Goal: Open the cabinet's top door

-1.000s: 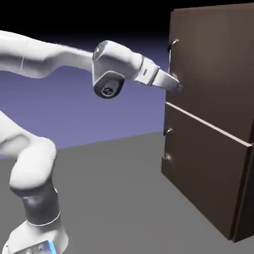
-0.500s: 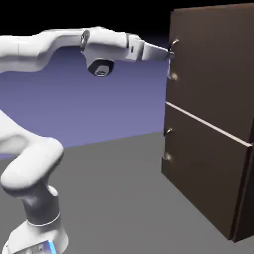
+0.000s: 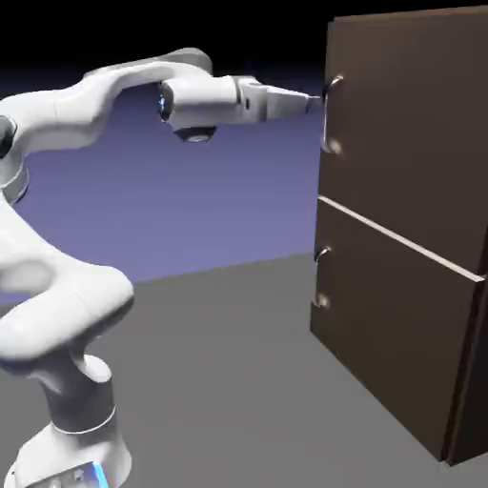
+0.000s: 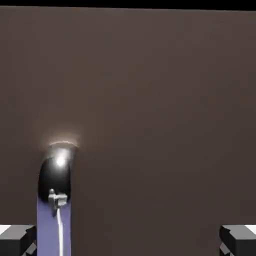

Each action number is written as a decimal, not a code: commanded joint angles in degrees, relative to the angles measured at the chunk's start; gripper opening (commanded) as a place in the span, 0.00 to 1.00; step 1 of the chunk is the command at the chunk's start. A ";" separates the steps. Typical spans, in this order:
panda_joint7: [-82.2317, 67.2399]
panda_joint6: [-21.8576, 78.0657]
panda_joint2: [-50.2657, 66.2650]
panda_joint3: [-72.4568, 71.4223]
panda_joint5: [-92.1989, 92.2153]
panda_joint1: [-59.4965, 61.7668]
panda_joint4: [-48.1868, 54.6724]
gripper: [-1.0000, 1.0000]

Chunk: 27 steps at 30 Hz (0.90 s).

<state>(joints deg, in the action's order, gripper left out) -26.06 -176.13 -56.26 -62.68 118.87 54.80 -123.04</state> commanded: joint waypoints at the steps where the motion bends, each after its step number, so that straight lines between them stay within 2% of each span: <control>1: -1.44 -0.04 -0.50 -1.32 2.50 1.16 0.80 0.50; 5: -6.64 -0.21 -2.29 -6.08 11.52 5.38 3.68 0.50; 12: -5.73 1.66 -1.59 -11.01 12.34 15.81 11.13 0.50; 13: -5.73 1.66 -1.59 -11.01 12.34 15.81 11.13 0.00; 27: -14.11 22.61 -7.74 10.79 11.84 -10.60 -15.60 0.00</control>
<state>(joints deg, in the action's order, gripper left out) -40.17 -153.47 -64.00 -51.89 130.70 44.20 -138.64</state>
